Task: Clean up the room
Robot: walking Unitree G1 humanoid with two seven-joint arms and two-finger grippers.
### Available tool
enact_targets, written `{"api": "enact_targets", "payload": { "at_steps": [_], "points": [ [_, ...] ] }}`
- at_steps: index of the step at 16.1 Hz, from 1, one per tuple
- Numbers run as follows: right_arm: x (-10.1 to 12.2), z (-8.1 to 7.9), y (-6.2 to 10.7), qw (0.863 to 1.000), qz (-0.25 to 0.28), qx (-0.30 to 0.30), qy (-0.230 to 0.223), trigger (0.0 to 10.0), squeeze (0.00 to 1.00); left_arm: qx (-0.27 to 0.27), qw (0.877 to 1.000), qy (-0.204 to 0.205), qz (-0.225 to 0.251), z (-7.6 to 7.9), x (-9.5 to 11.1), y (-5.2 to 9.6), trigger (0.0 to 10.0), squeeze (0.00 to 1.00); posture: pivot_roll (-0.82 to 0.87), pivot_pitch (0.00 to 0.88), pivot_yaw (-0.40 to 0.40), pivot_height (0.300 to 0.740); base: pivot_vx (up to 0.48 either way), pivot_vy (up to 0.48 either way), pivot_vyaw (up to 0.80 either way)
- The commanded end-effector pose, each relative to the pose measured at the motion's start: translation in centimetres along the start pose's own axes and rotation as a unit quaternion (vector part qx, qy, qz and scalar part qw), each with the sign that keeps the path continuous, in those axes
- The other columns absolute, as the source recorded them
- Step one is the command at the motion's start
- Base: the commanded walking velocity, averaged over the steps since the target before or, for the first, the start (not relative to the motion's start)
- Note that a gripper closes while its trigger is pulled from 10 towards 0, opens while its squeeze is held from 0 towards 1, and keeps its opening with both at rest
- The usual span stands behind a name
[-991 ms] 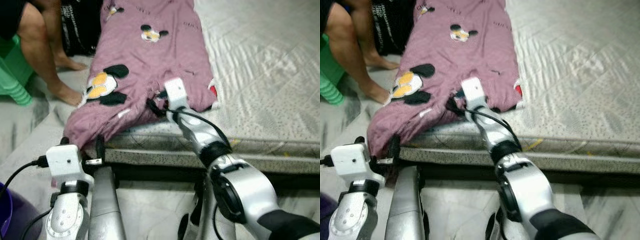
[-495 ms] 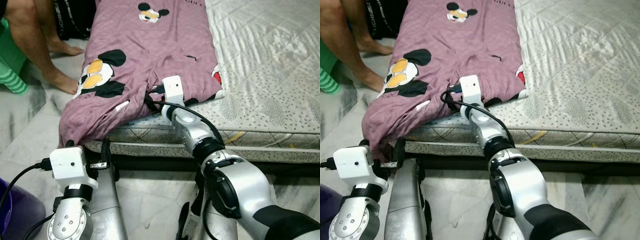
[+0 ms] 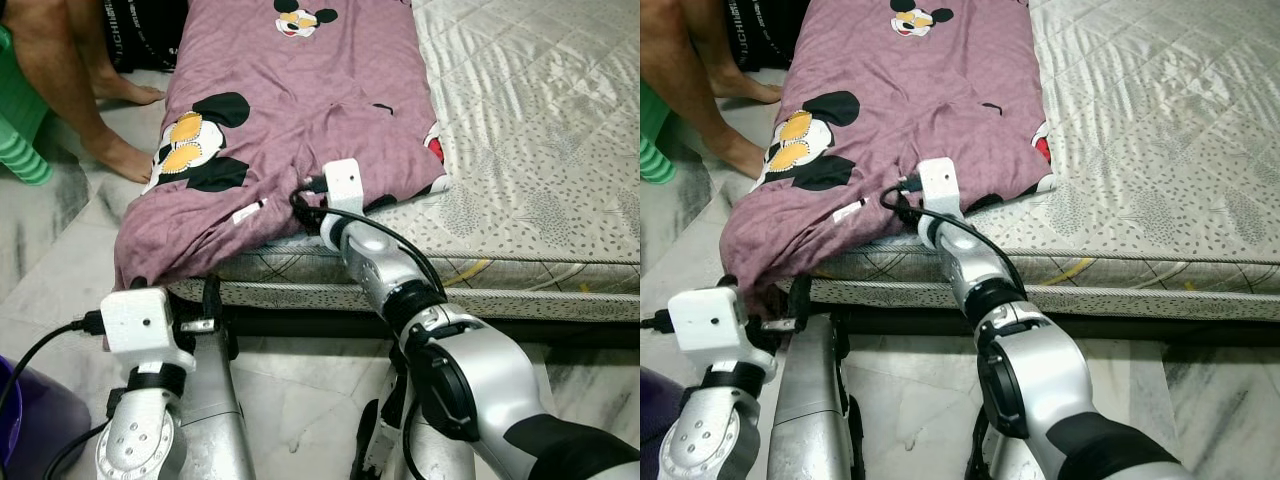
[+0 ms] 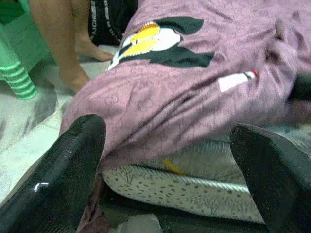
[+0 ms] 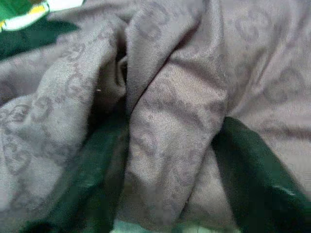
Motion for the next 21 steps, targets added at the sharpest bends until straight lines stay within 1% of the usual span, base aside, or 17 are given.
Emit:
{"api": "enact_targets", "payload": {
  "at_steps": [1,5,8,11,13,14,15,16,17,18,19,20,21],
  "points": [
    [-1.5,0.8,0.3,0.999,-0.030,-0.012,-0.024,0.0,0.00,0.000,1.000,-0.006,-0.014,0.0,-0.6,0.1,10.0,0.00,0.18,0.230,-0.062,0.508,0.000,0.000,0.00],
    [-2.1,3.5,1.1,0.998,-0.034,-0.036,-0.041,0.0,0.00,0.003,1.000,-0.008,-0.008,-0.1,-0.5,-0.4,10.0,0.00,0.18,0.210,-0.060,0.508,0.000,0.000,0.00],
    [-2.0,4.3,1.4,0.998,-0.031,-0.043,-0.044,0.0,0.00,0.000,1.000,-0.008,-0.001,0.0,-0.3,-0.9,10.0,0.00,0.17,0.197,-0.054,0.508,0.000,0.000,0.00],
    [-1.8,4.8,1.5,0.998,-0.027,-0.045,-0.045,0.0,0.00,0.000,1.000,-0.009,0.001,-0.1,-0.3,-1.0,10.0,0.00,0.18,0.192,-0.054,0.508,0.000,0.000,0.00],
    [-2.0,6.4,2.2,0.997,-0.025,-0.060,-0.048,0.0,0.00,0.002,1.000,-0.012,0.001,-0.3,-0.3,-1.0,10.0,0.00,0.18,0.185,-0.055,0.508,0.000,0.000,0.00],
    [-2.5,8.0,3.1,0.996,-0.030,-0.076,-0.047,0.0,0.00,0.003,1.000,-0.013,0.001,-0.4,-0.4,-1.0,10.0,0.00,0.18,0.182,-0.055,0.508,0.000,0.000,0.00],
    [-2.9,8.8,3.6,0.995,-0.033,-0.084,-0.048,0.0,0.00,0.003,1.000,-0.013,0.001,-0.4,-0.4,-1.0,10.0,0.00,0.18,0.179,-0.055,0.508,0.000,0.000,0.00],
    [-3.7,10.2,4.7,0.993,-0.041,-0.097,-0.052,0.0,0.00,0.004,1.000,-0.015,0.000,-0.5,-0.5,-1.0,10.0,0.00,0.18,0.175,-0.051,0.508,0.000,0.000,0.00],
    [-4.0,10.6,5.2,0.993,-0.043,-0.101,-0.051,0.0,0.00,0.003,1.000,-0.015,0.000,-0.5,-0.5,-1.0,10.0,0.00,0.17,0.174,-0.050,0.508,0.000,0.000,0.00],
    [-4.8,11.5,6.7,0.991,-0.050,-0.110,-0.054,0.0,0.00,0.002,1.000,-0.016,0.000,-0.5,-0.5,-1.1,10.0,0.00,0.17,0.171,-0.046,0.508,0.000,0.000,0.00],
    [-5.4,11.8,8.3,0.990,-0.051,-0.116,-0.065,0.0,0.00,-0.001,1.000,-0.016,0.001,-0.5,-0.5,-1.2,10.0,0.00,0.16,0.168,-0.043,0.508,0.000,0.000,0.00],
    [-5.7,11.6,9.9,0.988,-0.047,-0.119,-0.081,0.0,0.00,-0.004,1.000,-0.016,0.002,-0.5,-0.5,-1.4,10.0,0.00,0.15,0.162,-0.037,0.508,0.000,0.000,0.00],
    [-6.4,10.6,12.7,0.985,-0.048,-0.121,-0.117,0.0,0.00,-0.012,1.000,-0.013,0.003,-0.1,-0.6,-1.7,10.0,0.00,0.14,0.158,-0.033,0.508,0.000,0.000,0.00]
  ]
}}
Point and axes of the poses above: a point about 5 cm out from each wrist's last joint towards the gripper, its own y axis pointing back from the gripper into the wrist, its own x axis along the axis of the wrist's last joint, z = x × y, the point moved 1 cm from there along -y, pointing out of the wrist towards the gripper, and after that the axes turned 10 degrees about -y, right-handed, at the moved point
